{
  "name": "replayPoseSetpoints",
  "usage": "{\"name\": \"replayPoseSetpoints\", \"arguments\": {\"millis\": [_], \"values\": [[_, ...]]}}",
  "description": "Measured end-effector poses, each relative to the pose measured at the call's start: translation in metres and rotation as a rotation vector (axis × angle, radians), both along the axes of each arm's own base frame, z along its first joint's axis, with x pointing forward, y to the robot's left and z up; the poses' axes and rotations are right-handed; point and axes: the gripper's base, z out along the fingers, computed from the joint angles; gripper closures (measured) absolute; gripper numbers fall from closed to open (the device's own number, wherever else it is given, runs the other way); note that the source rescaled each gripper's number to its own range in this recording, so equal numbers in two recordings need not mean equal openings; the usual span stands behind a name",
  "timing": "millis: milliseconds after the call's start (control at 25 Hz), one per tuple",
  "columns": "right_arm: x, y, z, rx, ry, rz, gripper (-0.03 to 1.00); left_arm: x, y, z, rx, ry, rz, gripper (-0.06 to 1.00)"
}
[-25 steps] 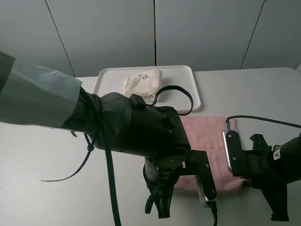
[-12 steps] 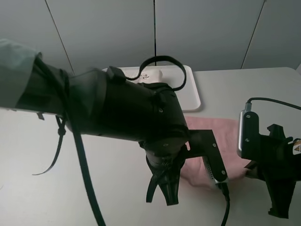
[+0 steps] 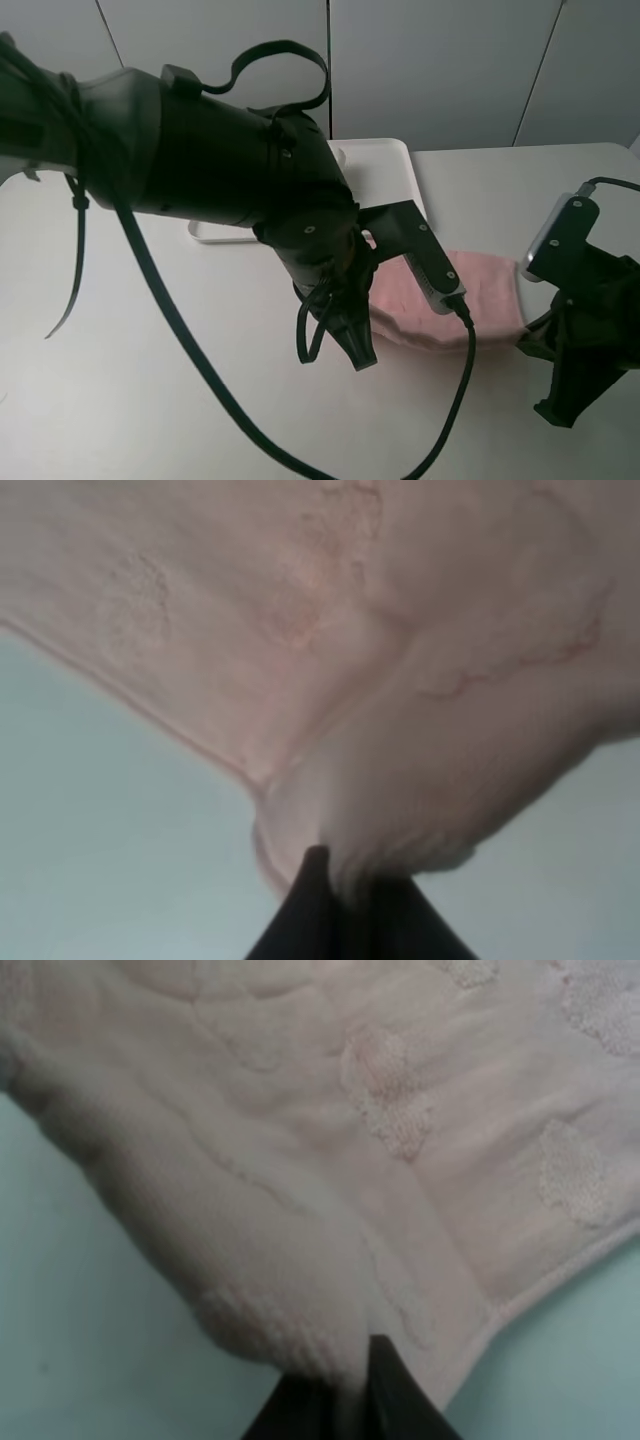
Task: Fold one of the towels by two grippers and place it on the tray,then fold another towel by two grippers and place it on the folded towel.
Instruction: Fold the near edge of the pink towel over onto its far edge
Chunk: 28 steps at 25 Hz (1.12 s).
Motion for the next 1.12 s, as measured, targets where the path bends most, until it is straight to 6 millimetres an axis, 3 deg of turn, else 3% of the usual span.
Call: {"name": "replayPoseSetpoints", "arguments": {"millis": [240,760,1120], "values": [[0.014,0.005,0.012,0.097,-0.055,-0.141,0.96,0.009,0.001,0.001,-0.054,-0.012,0.022,0.94],[0.032,0.009,-0.002,0.195,-0.056,-0.345,0.96,0.044,0.019,0.004,-0.146,-0.045,0.140,0.94],[0.053,0.012,-0.002,0.265,-0.042,-0.485,0.96,0.055,0.020,0.000,-0.193,-0.066,0.149,0.94]]}}
